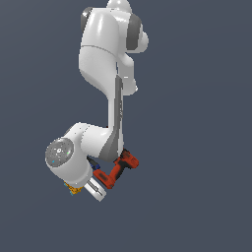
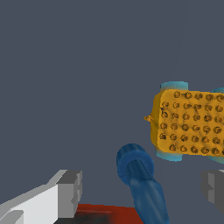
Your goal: Pick up a designated object from a clutter of objects.
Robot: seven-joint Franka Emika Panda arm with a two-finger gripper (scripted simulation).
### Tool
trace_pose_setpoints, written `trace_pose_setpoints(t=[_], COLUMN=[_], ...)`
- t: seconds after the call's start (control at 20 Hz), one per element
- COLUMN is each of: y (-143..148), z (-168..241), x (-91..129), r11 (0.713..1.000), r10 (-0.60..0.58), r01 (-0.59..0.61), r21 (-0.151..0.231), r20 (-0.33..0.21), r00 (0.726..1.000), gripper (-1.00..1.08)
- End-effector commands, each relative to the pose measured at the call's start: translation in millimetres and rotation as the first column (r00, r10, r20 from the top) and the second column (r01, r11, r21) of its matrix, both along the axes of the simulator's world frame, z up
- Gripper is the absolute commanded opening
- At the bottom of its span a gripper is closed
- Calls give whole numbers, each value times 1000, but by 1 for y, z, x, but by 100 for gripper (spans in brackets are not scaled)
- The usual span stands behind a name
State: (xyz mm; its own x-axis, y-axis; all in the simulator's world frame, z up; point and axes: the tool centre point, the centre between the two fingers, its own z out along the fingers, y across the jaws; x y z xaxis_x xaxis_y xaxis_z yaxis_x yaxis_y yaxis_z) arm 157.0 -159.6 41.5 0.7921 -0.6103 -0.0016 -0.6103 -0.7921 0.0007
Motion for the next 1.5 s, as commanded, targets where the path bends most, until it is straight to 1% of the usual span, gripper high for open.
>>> trace_pose_setpoints(t=[0.0, 0.55, 0.85, 1.15, 1.45], y=[0, 0, 3, 12, 28], z=[1, 1, 7, 24, 53], x=[1, 1, -3, -14, -33], r11=[1000, 1000, 1000, 1000, 1000], r10=[0, 0, 0, 0, 0], r01=[0, 0, 0, 0, 0], r21=[0, 0, 0, 0, 1], r20=[2, 2, 2, 2, 2], r00=[1000, 1000, 1000, 1000, 1000], gripper=[-100, -100, -100, -100, -100])
